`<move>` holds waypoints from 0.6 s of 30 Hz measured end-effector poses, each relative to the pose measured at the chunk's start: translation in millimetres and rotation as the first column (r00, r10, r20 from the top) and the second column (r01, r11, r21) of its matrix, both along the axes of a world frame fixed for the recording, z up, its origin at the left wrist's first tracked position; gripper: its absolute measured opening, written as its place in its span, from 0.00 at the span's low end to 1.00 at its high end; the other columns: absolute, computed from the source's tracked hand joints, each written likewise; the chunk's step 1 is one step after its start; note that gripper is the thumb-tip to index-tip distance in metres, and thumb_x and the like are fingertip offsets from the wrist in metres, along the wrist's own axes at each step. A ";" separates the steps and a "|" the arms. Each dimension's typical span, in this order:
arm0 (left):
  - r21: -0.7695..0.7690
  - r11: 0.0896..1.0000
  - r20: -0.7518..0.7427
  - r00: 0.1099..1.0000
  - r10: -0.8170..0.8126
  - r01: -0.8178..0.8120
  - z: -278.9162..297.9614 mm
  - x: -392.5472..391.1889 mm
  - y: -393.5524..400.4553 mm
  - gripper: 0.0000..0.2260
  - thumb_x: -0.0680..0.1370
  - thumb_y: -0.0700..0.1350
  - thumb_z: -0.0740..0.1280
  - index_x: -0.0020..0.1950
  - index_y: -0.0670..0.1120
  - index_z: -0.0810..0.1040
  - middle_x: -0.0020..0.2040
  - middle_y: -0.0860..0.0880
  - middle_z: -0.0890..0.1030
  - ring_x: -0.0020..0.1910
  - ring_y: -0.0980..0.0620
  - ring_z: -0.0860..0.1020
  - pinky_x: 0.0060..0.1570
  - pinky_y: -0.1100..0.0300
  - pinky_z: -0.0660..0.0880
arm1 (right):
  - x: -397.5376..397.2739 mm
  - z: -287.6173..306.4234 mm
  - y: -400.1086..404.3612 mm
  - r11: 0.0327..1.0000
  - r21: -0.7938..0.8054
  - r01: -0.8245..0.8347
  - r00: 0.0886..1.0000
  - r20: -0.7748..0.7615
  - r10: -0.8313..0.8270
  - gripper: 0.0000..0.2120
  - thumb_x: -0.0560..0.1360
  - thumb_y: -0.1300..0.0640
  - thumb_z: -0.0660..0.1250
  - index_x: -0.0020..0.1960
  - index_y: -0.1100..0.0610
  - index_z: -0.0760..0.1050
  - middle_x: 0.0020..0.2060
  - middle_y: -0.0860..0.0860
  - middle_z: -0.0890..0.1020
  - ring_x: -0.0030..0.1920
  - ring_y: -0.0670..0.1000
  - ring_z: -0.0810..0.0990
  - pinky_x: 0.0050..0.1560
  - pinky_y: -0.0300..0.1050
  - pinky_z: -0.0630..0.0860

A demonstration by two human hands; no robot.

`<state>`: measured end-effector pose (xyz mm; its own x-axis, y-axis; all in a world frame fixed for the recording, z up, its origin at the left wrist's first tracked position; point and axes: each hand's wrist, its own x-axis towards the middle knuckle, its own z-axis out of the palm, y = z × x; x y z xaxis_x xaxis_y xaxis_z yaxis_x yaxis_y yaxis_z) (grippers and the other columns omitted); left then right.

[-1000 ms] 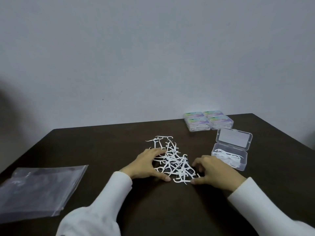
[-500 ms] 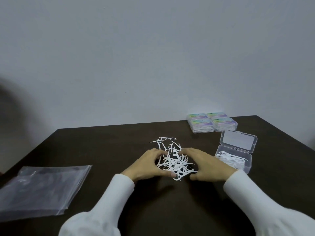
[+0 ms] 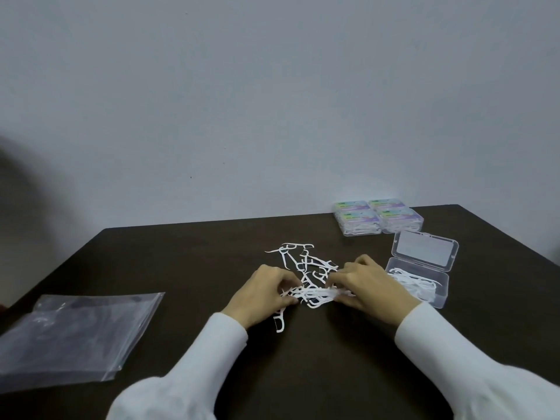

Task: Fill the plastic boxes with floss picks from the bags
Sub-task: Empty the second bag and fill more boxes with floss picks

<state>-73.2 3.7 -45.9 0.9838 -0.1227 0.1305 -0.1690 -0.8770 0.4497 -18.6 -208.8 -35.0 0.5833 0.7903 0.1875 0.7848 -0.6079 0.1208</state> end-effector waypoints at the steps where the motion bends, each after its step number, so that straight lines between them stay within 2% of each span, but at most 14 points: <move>1: 0.012 1.000 0.017 1.000 -0.003 0.002 0.3 -0.3 0.4 0.13 0.73 0.45 0.72 0.57 0.53 0.81 0.48 0.54 0.81 0.45 0.59 0.76 0.47 0.64 0.74 | -0.4 0.2 -1.0 1.000 0.020 0.004 1.000 -0.024 -0.004 0.13 0.77 0.48 0.62 0.61 0.48 0.72 0.55 0.46 0.79 0.58 0.48 0.74 0.59 0.42 0.60; 4: 0.035 0.999 0.064 0.998 -0.007 0.005 0.1 -0.9 1.3 0.11 0.75 0.41 0.68 0.56 0.50 0.82 0.48 0.53 0.83 0.45 0.60 0.77 0.48 0.65 0.75 | -0.6 0.8 -4.9 0.987 0.152 0.059 0.973 -0.230 -0.023 0.10 0.74 0.49 0.67 0.54 0.50 0.76 0.44 0.45 0.80 0.49 0.47 0.78 0.52 0.41 0.70; 6: 0.030 1.000 0.095 0.995 -0.002 -0.001 -0.1 -1.8 1.4 0.10 0.76 0.41 0.68 0.55 0.49 0.82 0.48 0.53 0.83 0.46 0.60 0.78 0.49 0.65 0.76 | -0.3 1.7 -8.0 0.964 0.245 0.107 0.946 -0.322 -0.023 0.07 0.72 0.51 0.70 0.49 0.51 0.78 0.38 0.43 0.78 0.41 0.44 0.78 0.46 0.38 0.72; 12: -0.092 0.995 0.178 0.983 0.042 -0.026 5.8 2.4 1.5 0.09 0.75 0.38 0.69 0.54 0.46 0.83 0.47 0.51 0.84 0.45 0.61 0.80 0.49 0.66 0.77 | 1.3 15.3 -22.1 0.898 0.379 0.225 0.918 -0.391 -0.065 0.07 0.70 0.51 0.73 0.42 0.55 0.82 0.32 0.47 0.80 0.34 0.41 0.76 0.36 0.30 0.69; 15: -0.195 0.981 0.264 0.963 0.064 -0.012 15.0 5.9 -7.1 0.08 0.75 0.38 0.70 0.53 0.45 0.83 0.45 0.51 0.84 0.43 0.63 0.79 0.46 0.72 0.75 | 1.9 24.0 -34.9 0.841 0.462 0.282 0.907 -0.414 -0.077 0.05 0.69 0.53 0.74 0.43 0.53 0.83 0.30 0.44 0.79 0.32 0.38 0.76 0.35 0.26 0.69; 18: -0.282 0.959 0.328 0.941 0.076 0.020 23.2 14.6 -23.0 0.07 0.74 0.39 0.71 0.51 0.46 0.84 0.43 0.54 0.83 0.42 0.66 0.79 0.44 0.75 0.73 | 3.3 30.2 -53.9 0.799 0.504 0.328 0.882 -0.467 -0.067 0.04 0.68 0.56 0.74 0.42 0.49 0.82 0.31 0.41 0.79 0.35 0.35 0.77 0.36 0.26 0.70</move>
<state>-58.7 -19.3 -22.6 0.8799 -0.0072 0.4751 -0.3283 -0.7320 0.5969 -15.3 -262.6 -4.8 0.8370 0.4805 0.2619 0.5337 -0.6107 -0.5850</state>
